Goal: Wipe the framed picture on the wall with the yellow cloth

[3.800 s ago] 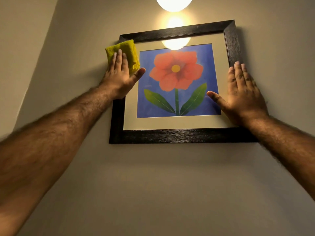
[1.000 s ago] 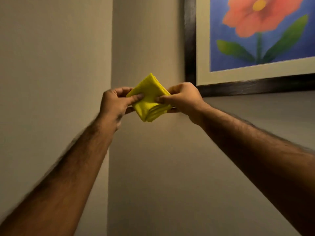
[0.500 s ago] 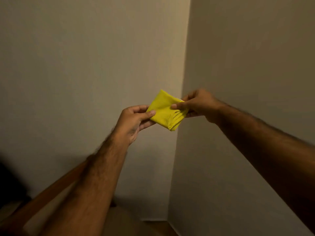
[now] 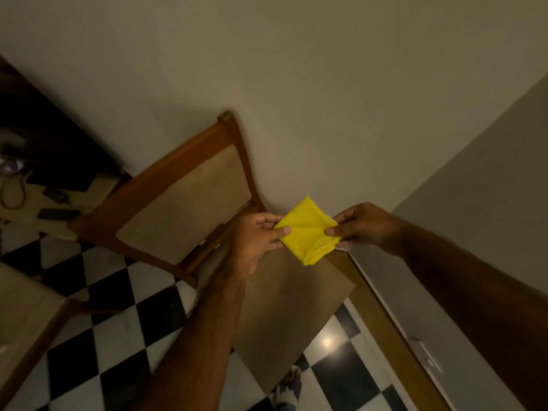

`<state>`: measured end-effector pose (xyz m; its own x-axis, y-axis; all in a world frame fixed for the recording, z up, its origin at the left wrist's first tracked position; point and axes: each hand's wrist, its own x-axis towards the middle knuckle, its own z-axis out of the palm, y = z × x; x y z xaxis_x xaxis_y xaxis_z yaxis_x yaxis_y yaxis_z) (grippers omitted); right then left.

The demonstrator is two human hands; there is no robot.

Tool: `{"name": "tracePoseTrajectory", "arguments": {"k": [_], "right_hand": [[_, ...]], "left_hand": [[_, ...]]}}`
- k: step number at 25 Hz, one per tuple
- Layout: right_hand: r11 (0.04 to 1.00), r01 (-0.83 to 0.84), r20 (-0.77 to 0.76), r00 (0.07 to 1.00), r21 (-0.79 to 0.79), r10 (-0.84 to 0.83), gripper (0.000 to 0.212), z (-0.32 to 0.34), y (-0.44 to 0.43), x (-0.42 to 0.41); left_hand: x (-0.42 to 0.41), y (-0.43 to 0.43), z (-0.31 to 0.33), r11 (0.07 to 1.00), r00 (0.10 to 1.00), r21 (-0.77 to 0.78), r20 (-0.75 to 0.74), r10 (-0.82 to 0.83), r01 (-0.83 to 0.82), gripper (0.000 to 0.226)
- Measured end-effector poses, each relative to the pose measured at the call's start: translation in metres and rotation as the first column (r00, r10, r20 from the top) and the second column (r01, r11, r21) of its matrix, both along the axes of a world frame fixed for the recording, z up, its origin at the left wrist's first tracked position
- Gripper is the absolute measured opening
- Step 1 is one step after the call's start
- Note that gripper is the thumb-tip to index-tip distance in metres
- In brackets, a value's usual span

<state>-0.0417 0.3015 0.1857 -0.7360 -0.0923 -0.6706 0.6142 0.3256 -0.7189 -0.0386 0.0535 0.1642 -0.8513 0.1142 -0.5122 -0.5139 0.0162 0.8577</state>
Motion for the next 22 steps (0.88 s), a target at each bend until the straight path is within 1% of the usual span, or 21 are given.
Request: {"name": "tracePoseTrajectory", "arguments": {"k": [3,5,6,8,11,14,16,17,19,20,22], "right_hand": [[0.996,0.089,0.123,0.988,0.009,-0.090,0.021,-0.101,-0.038,0.006],[0.991,0.127,0.193,0.972,0.035,-0.132,0.027,-0.156,-0.057,0.015],[0.992,0.111,0.212,0.970,0.066,-0.123,0.028,-0.184,-0.067,0.022],[0.987,0.041,0.213,0.974,0.153,-0.073,0.023,-0.239,-0.084,0.035],[0.978,0.003,0.250,0.967,0.209,-0.056,0.008,-0.302,-0.099,0.049],[0.976,-0.002,0.254,0.966,0.218,-0.055,0.016,-0.333,-0.109,0.050],[0.974,0.020,0.219,0.973,0.227,-0.071,0.012,-0.349,-0.115,0.051],[0.971,0.032,0.188,0.979,0.236,-0.078,0.011,-0.357,-0.117,0.054],[0.947,-0.035,0.117,0.993,0.319,-0.003,0.004,-0.362,-0.120,0.062],[0.910,-0.100,0.078,0.994,0.401,0.075,0.016,-0.359,-0.123,0.063],[0.815,-0.168,0.015,0.981,0.554,0.192,0.050,-0.349,-0.122,0.065]], "left_hand": [[0.007,-0.030,-0.097,0.991,0.988,-0.122,0.133,0.074,-0.058,0.030],[0.017,-0.041,-0.152,0.976,0.971,-0.202,0.207,0.119,-0.076,0.033],[0.024,-0.045,-0.180,0.970,0.961,-0.235,0.246,0.127,-0.068,0.034],[0.039,-0.050,-0.235,0.949,0.949,-0.313,0.290,0.128,-0.032,0.035],[0.058,-0.057,-0.293,0.893,0.957,-0.450,0.269,0.111,0.023,0.033],[0.066,-0.062,-0.322,0.860,0.967,-0.510,0.230,0.113,0.021,0.030],[0.066,-0.063,-0.335,0.822,0.981,-0.567,0.184,0.066,0.051,0.028],[0.067,-0.063,-0.341,0.788,0.989,-0.610,0.150,0.018,0.078,0.027],[0.066,-0.062,-0.343,0.665,0.986,-0.729,0.118,-0.117,0.166,0.029],[0.064,-0.060,-0.340,0.584,0.973,-0.782,0.129,-0.192,0.219,0.033],[0.058,-0.055,-0.327,0.444,0.938,-0.851,0.146,-0.315,0.282,0.052]]}}
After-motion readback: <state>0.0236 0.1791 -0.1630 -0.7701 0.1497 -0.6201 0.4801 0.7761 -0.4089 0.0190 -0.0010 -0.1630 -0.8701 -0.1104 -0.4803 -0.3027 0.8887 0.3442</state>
